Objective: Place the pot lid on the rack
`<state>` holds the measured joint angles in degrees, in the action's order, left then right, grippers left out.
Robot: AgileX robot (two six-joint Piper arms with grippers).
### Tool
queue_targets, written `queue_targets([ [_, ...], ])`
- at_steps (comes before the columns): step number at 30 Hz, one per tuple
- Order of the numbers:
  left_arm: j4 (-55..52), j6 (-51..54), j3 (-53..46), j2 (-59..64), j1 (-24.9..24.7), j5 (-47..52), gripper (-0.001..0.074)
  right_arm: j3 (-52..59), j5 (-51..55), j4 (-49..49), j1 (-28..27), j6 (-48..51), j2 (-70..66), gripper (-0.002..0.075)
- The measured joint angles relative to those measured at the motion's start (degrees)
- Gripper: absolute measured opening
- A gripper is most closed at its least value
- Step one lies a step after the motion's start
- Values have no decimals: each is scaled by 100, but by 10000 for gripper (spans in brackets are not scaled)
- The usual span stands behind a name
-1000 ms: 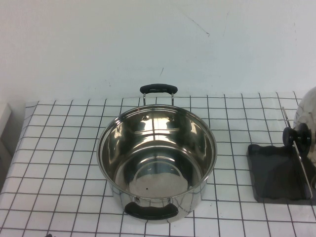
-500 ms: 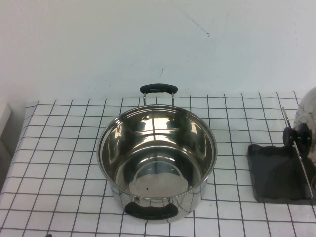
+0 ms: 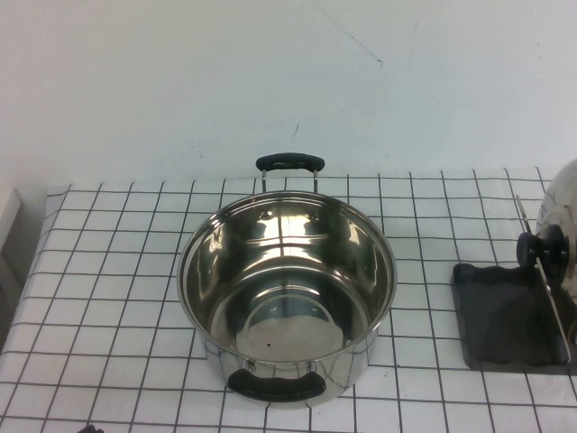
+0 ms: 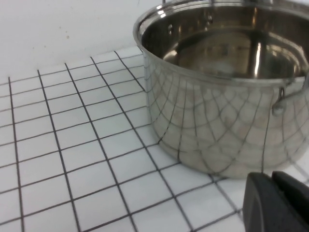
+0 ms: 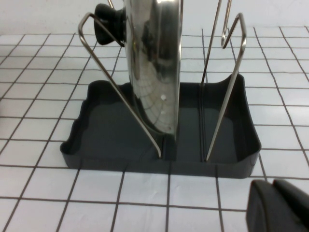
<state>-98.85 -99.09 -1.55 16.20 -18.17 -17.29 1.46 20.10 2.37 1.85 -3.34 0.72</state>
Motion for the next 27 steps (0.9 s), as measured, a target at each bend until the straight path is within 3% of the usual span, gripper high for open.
queue_targets([
  [4,1690,321,0,0,0,481,-2,0,0,4,0,0,0,-3],
  [7,3663,1568,0,-22,0,1292,-2,0,10,4,0,0,0,-3],
  [13,8514,7336,0,-483,51,2593,-2,0,10,13,0,0,0,-3],
  [15,9616,8828,0,-786,192,3056,-2,0,10,13,0,0,0,-3],
  [18,10167,9546,0,-1249,582,3430,-2,0,10,13,0,0,0,-3],
  [24,10311,9733,0,-1672,1552,3497,-2,0,10,13,0,0,0,-3],
  [27,10368,9744,11,-1672,1775,3557,-2,0,10,13,0,-11,0,-3],
])
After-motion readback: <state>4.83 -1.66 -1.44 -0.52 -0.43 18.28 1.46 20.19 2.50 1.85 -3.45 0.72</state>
